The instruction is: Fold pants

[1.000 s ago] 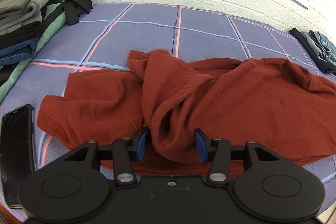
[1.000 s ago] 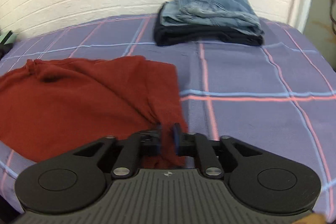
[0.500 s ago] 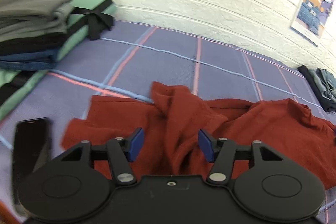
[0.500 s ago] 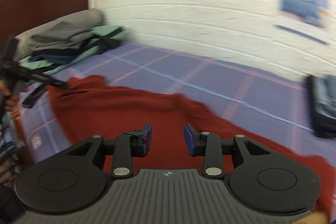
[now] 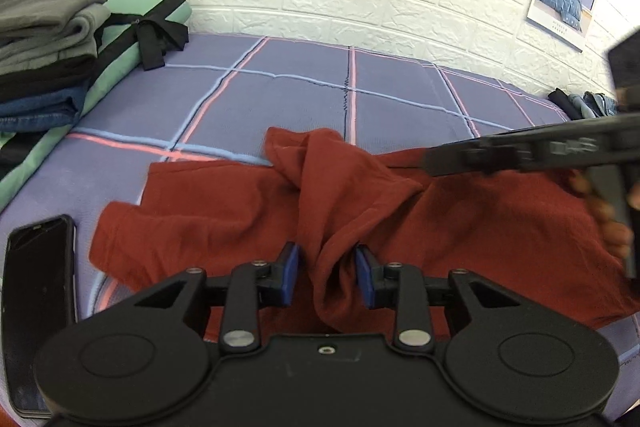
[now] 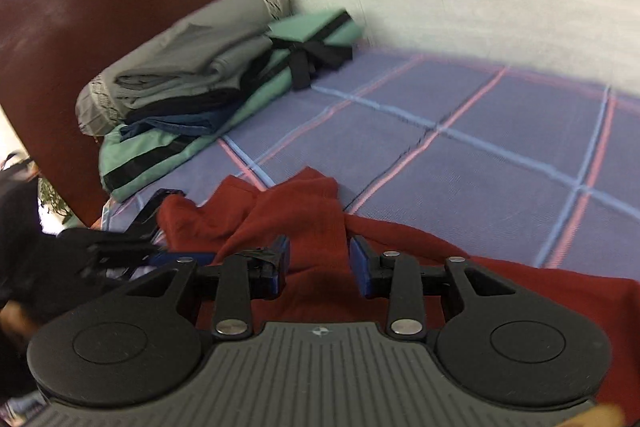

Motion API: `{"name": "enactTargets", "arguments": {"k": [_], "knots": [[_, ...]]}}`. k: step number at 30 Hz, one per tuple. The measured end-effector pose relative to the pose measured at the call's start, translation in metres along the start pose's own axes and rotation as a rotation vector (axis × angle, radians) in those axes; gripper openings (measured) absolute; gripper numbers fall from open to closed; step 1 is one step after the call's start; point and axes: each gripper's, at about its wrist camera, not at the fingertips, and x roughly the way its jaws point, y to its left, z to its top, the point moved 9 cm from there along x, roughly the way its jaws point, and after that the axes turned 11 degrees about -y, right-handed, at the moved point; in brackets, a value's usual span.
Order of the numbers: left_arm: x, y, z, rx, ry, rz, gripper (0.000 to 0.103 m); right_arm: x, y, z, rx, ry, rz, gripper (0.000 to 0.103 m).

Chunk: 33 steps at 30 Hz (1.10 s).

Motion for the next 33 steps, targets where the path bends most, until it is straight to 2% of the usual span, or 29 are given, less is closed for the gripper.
{"name": "enactTargets", "arguments": {"k": [3,5,7,8,11,14,18,19,20,21,23,28,32,33], "knots": [[0.003,0.002,-0.003,-0.023,0.004,-0.024,0.103,0.01,-0.009,-0.01,0.034,0.051,-0.03,0.06],[0.003,0.003,-0.004,-0.029,0.001,-0.036,0.103,0.014,-0.011,-0.017,0.084,0.081,-0.013,0.061],[0.0,0.005,-0.003,-0.052,-0.018,-0.041,0.103,0.012,-0.003,-0.018,0.119,0.092,0.059,0.02],[-0.002,0.007,-0.002,-0.072,-0.029,-0.04,0.103,0.009,0.001,-0.014,0.126,0.078,0.069,0.014],[-0.013,0.019,0.001,-0.137,-0.058,-0.027,0.103,0.001,0.027,0.011,0.071,-0.004,0.108,0.013],[-0.026,0.035,0.0,-0.204,-0.08,0.01,0.103,0.001,0.06,0.036,0.055,-0.053,0.193,0.013],[-0.042,0.057,-0.011,-0.305,-0.082,0.06,0.103,0.026,0.098,0.038,-0.006,-0.026,0.267,0.014],[-0.045,0.061,-0.014,-0.315,-0.079,0.077,0.103,0.032,0.105,0.035,-0.028,-0.012,0.28,0.015],[-0.048,0.065,-0.017,-0.326,-0.075,0.085,0.103,0.036,0.11,0.033,-0.039,-0.005,0.289,0.024],[-0.05,0.067,-0.019,-0.337,-0.074,0.084,0.103,0.039,0.11,0.032,-0.034,-0.006,0.283,0.034],[-0.054,0.067,-0.02,-0.347,-0.082,0.087,0.103,0.041,0.104,0.035,-0.006,-0.008,0.263,0.041],[-0.047,0.066,-0.008,-0.379,-0.127,0.045,0.103,0.036,0.078,0.041,0.044,-0.036,0.167,0.044],[-0.036,0.075,0.016,-0.376,-0.198,0.066,0.103,0.036,0.061,0.044,0.06,-0.047,0.116,0.048],[-0.034,0.076,0.023,-0.369,-0.216,0.07,0.103,0.036,0.058,0.044,0.054,-0.046,0.104,0.052]]}}
